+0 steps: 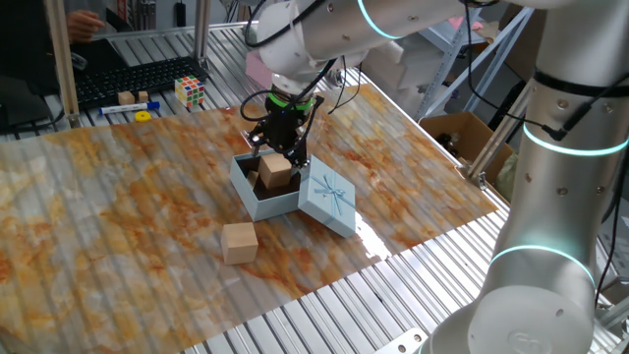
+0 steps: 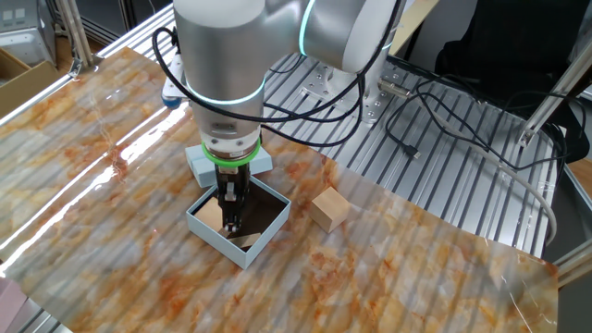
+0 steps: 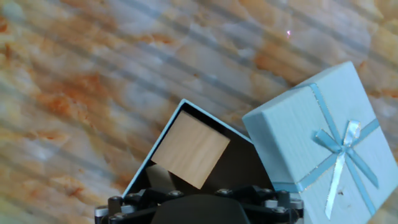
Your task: Take everything out of the gift box
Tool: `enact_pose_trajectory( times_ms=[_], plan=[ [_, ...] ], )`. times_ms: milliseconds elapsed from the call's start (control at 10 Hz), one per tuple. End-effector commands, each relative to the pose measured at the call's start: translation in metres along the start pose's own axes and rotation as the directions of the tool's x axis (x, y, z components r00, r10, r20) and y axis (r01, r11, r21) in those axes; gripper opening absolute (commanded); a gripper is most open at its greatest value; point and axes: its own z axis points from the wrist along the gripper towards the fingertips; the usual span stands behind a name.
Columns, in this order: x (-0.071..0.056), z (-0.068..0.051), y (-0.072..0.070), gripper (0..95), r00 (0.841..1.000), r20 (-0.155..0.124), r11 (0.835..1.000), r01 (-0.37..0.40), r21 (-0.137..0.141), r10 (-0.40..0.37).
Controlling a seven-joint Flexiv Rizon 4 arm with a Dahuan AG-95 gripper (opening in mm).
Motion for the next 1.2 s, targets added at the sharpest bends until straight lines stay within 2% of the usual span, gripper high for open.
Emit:
enact_pose_trajectory(
  times_ms=[100,200,500,700,800,900,1100,1200],
  plan=[
    [0.0000,0.0007,-0.0002,76.0,0.989,0.003,0.989,-0.147,-0.002,0.147],
    [-0.0005,0.0020,-0.0005,95.0,0.980,0.022,0.980,-0.199,0.004,0.198],
    [-0.0019,0.0071,-0.0012,95.0,0.966,0.047,0.967,-0.255,0.010,0.254],
    [-0.0035,0.0092,-0.0022,95.0,0.957,0.044,0.958,-0.288,0.008,0.287],
    [-0.0031,0.0091,-0.0019,95.0,0.960,0.041,0.961,-0.277,0.011,0.276],
    [0.0015,0.0071,0.0015,76.0,0.980,0.046,0.981,-0.195,0.019,0.194],
    [0.0054,0.0041,0.0057,76.0,0.994,0.027,0.994,-0.103,0.022,0.103],
    [0.0057,0.0037,0.0067,76.0,0.999,0.018,0.999,-0.027,0.021,0.026]
  ],
)
